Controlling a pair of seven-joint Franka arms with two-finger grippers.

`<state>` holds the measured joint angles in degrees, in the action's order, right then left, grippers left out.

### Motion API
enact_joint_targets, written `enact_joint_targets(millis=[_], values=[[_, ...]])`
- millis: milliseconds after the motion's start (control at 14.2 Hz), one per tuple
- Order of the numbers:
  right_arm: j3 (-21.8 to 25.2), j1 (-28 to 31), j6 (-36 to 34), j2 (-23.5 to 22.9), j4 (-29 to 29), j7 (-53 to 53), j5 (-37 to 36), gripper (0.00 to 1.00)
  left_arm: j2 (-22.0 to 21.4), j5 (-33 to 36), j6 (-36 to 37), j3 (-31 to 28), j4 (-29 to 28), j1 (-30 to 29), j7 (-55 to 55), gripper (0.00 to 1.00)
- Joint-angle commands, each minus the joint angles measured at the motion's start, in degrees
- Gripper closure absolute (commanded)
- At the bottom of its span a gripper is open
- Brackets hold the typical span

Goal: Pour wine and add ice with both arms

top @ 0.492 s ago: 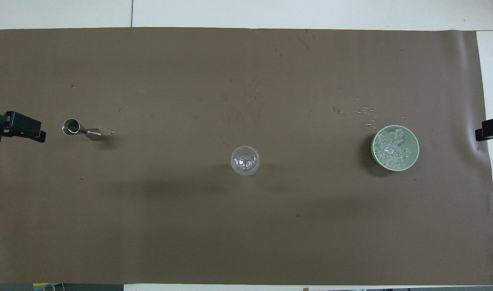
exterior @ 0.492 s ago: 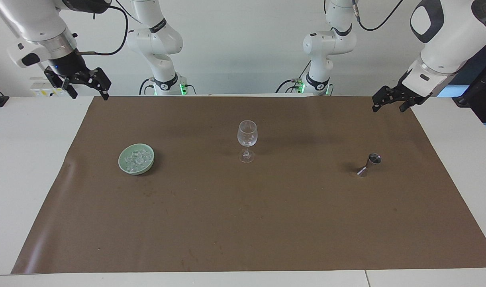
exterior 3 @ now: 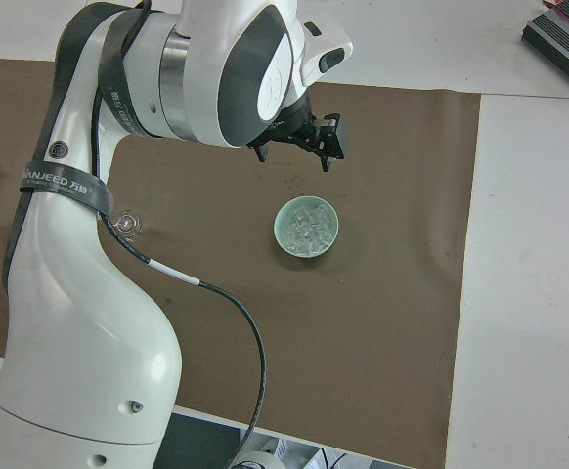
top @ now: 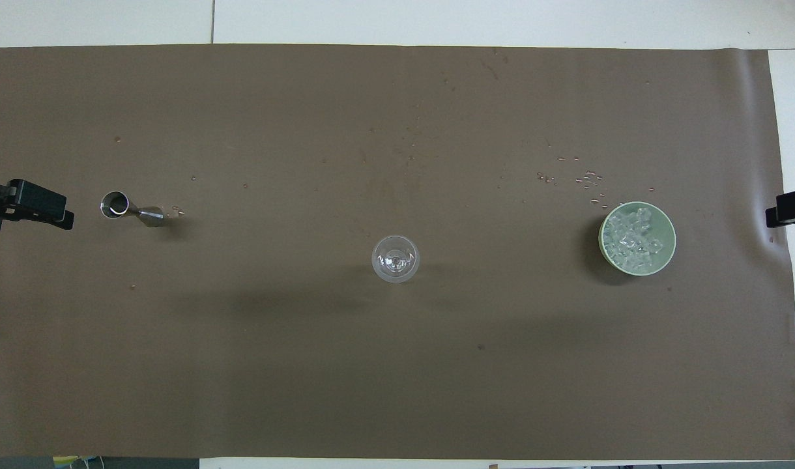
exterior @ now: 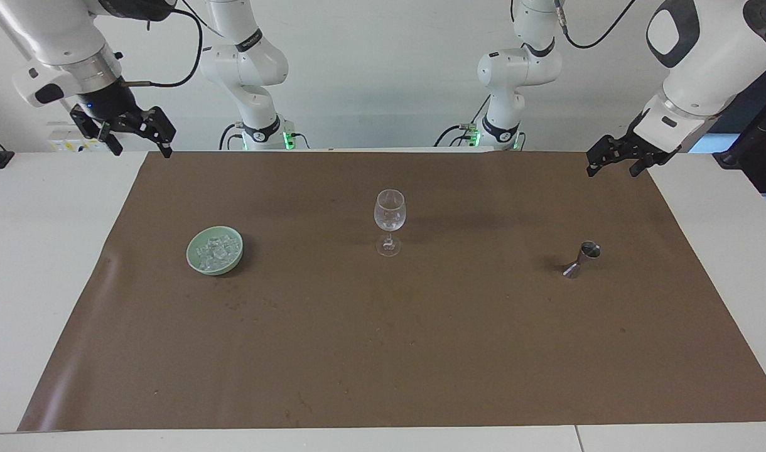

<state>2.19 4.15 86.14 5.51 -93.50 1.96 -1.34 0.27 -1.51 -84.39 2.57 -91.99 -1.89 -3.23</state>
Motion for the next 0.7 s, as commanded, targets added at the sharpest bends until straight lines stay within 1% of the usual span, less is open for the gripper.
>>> enact_joint_targets(millis=[0,632], values=[[-0.35,0.42,0.96,0.73,-1.16,0.14,0.28,0.0,-0.53,-0.51,-0.68,-0.28,-0.82,0.04,-0.55,0.0],[-0.35,0.51,0.26,0.82,-1.16,0.32,0.28,0.0,-0.53,-0.51,-0.68,-0.28,-0.82,0.04,-0.55,0.0]])
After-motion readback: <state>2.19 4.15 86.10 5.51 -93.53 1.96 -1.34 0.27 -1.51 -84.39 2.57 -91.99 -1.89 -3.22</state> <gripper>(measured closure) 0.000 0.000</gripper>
